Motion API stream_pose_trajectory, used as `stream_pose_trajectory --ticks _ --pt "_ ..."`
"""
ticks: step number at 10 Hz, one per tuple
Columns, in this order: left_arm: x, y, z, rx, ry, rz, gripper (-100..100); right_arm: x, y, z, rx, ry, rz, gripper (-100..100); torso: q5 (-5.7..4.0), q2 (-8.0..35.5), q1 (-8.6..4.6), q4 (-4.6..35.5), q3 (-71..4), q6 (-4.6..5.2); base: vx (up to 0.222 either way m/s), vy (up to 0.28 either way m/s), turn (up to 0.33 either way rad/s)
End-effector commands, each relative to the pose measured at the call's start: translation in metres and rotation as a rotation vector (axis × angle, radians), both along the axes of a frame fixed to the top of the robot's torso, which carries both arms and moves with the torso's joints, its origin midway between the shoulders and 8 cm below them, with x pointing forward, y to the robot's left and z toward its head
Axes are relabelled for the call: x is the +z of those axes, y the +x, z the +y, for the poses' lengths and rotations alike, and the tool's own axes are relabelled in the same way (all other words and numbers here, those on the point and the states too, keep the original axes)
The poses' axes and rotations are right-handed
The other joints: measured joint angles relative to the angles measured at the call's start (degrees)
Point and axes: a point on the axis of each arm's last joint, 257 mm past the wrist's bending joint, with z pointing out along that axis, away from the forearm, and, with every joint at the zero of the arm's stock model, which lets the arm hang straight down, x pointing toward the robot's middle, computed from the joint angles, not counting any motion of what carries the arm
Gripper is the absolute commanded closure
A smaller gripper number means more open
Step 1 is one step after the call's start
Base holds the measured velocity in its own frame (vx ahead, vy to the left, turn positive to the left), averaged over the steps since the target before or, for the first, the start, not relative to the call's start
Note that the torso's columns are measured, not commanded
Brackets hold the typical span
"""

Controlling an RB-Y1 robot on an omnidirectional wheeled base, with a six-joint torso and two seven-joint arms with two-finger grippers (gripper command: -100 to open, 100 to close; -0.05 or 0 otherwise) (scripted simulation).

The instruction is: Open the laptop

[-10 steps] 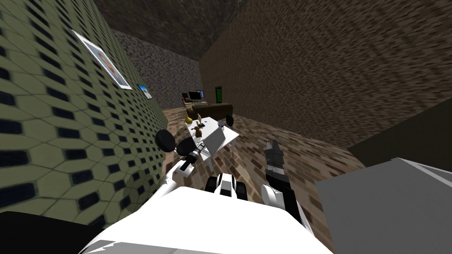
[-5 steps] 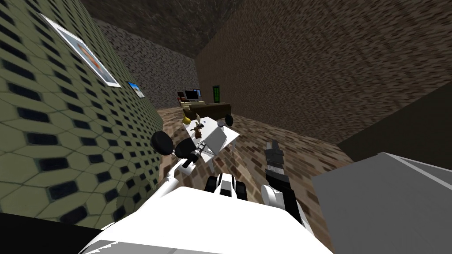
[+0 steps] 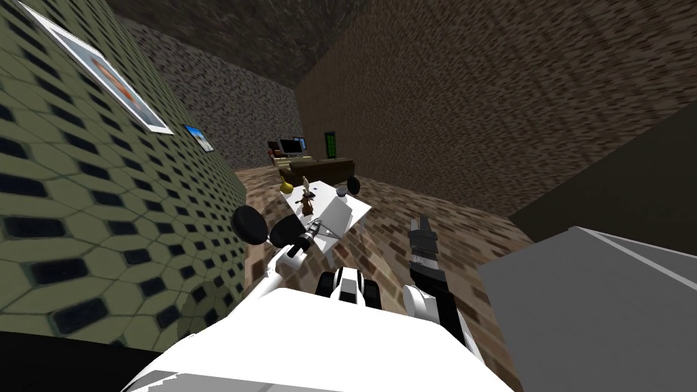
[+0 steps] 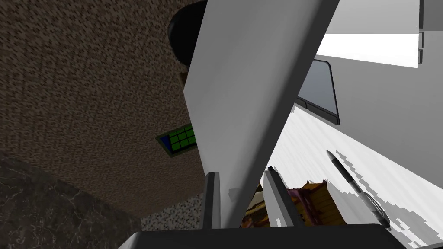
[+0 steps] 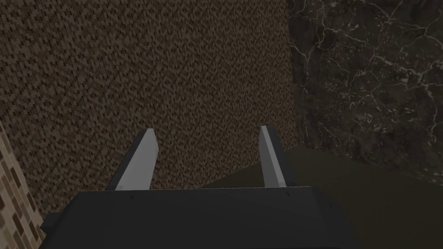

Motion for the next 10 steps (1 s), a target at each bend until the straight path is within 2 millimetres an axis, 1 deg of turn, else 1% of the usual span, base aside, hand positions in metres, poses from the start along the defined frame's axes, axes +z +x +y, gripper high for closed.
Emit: stream_pose_trajectory --ticks 1,2,3,4,5,7,10 --pt "-0.017 0.004 -0.015 0.027 -0.136 0.056 100 0.000 0.000 0.000 0.000 0.000 0.000 0 -0.01 0.01 -0.12 -0.02 0.00 0.02 -0.006 0.181 -0.092" --pt "-0.014 0.002 -0.011 0.019 -0.097 0.039 100 0.000 0.000 0.000 0.000 0.000 0.000 0 0.00 0.06 -0.09 0.02 0.03 0.10 -0.006 0.091 -0.038" --pt "-0.030 -0.001 -0.023 0.032 -0.175 0.070 100 0.000 0.000 0.000 0.000 0.000 0.000 0 -0.10 0.16 -0.39 0.08 0.08 0.01 0.011 0.106 -0.048" --pt "-0.037 -0.002 -0.029 0.037 -0.210 0.081 100 0.000 0.000 0.000 0.000 0.000 0.000 0 -0.06 0.16 -0.29 0.04 0.09 0.11 0.029 0.142 -0.091" --pt "-0.022 -0.002 -0.022 0.034 -0.181 0.074 -100 0.000 0.000 0.000 0.000 0.000 0.000 0 0.00 0.11 -0.15 0.03 0.06 0.12 0.018 0.055 -0.003" --pt "-0.011 -0.002 -0.021 0.032 -0.181 0.073 -100 0.000 0.000 0.000 0.000 0.001 0.000 0 -0.11 0.19 -0.47 0.05 0.11 0.05 0.001 -0.031 0.034" --pt "0.006 -0.002 -0.020 0.028 -0.181 0.073 -100 0.000 0.000 0.000 0.000 0.000 0.000 0 -0.04 0.23 -0.12 0.13 0.13 0.06 0.003 -0.023 0.012"
